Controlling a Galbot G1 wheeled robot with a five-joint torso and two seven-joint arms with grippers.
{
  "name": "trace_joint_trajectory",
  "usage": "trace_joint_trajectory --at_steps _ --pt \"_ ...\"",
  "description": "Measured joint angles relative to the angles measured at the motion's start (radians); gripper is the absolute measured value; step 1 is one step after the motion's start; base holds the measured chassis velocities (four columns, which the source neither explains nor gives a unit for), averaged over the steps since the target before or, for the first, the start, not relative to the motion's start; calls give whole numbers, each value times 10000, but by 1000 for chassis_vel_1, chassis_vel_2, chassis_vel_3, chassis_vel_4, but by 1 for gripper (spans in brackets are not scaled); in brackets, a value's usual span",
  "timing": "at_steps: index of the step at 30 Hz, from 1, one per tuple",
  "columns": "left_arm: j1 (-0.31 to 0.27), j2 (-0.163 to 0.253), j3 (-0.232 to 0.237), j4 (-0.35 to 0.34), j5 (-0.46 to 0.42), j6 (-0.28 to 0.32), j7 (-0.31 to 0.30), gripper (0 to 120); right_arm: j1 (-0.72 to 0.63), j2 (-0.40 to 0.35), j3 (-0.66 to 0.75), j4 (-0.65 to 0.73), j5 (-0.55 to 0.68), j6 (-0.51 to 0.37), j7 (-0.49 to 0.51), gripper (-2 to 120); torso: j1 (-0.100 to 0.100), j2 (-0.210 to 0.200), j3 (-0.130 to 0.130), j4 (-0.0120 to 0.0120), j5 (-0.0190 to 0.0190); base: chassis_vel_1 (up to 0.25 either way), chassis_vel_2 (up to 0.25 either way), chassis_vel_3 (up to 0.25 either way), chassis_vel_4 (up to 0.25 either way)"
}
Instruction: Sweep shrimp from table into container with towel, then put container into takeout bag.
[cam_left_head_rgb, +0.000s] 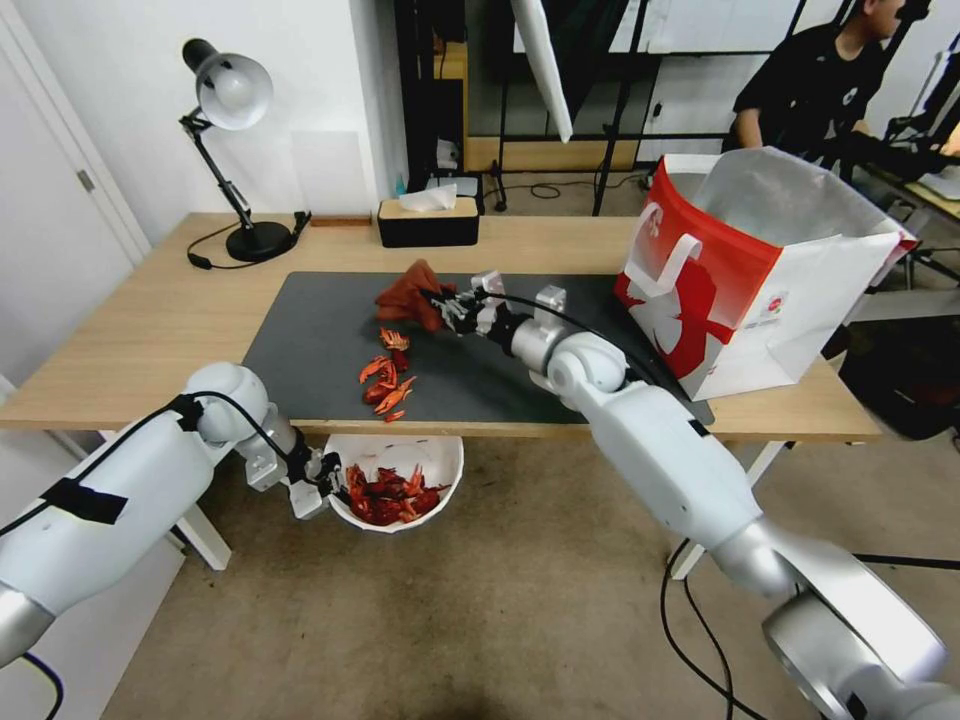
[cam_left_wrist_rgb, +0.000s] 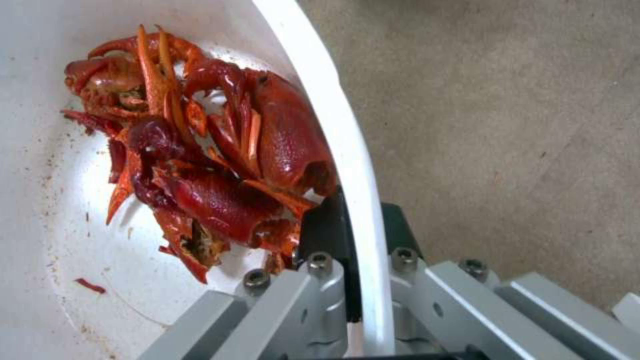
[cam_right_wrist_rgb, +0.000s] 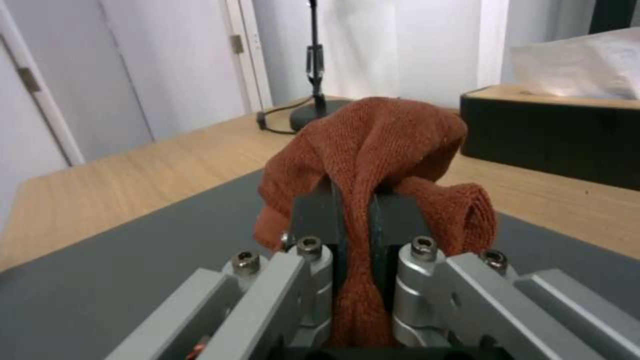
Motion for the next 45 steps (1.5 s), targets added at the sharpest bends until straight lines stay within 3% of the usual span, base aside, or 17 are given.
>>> trace_joint_trajectory --at_steps 11,23,36,45 --pt "52 57 -99 3 -54 -41 5 0 794 540 -185 -1943 -19 -8 -482 4 0 2 0 -2 0 0 0 0 0" --pt "48 93 -156 9 -79 -76 4 0 1057 992 -264 -2970 -207 -28 -1071 4 0 2 1 0 0 0 0 0 0" --pt "141 40 -242 124 -70 -135 -15 0 778 851 -533 -2845 -376 -425 -2452 4 -2 2 0 -1 1 0 0 0 0" --pt "90 68 -256 59 -36 -161 -27 0 407 538 -854 -2145 -353 -505 -2682 4 -2 2 0 -2 2 0 0 0 0"
